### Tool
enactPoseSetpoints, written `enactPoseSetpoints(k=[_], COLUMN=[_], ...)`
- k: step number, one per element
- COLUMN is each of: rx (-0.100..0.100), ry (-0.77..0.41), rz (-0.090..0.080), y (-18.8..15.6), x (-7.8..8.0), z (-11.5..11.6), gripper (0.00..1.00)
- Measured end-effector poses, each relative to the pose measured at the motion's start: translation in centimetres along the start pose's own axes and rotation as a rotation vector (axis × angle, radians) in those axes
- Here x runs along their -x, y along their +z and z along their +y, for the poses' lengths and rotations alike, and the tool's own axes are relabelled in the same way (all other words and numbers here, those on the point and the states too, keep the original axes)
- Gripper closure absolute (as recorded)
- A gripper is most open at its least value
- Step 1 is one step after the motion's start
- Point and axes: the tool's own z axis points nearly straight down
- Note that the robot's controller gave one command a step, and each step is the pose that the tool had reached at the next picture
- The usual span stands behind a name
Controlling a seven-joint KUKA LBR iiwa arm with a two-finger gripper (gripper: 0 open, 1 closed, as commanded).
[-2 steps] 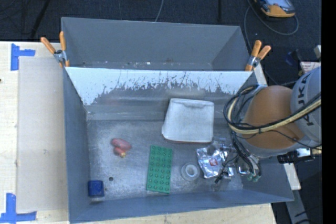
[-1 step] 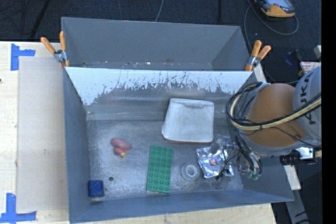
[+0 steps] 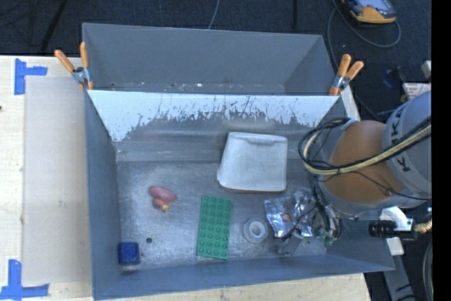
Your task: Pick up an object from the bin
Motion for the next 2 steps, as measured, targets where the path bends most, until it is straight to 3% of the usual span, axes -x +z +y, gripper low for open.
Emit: enactPoseSetpoints(k=[1,2], rx=[0.000,0.000], ry=[-0.003,-0.005], rz=[-0.002,-0.004], y=[0.06,0.02], x=[-0.03,0.00], z=[0.04,0.05], gripper=[0.00,1.00])
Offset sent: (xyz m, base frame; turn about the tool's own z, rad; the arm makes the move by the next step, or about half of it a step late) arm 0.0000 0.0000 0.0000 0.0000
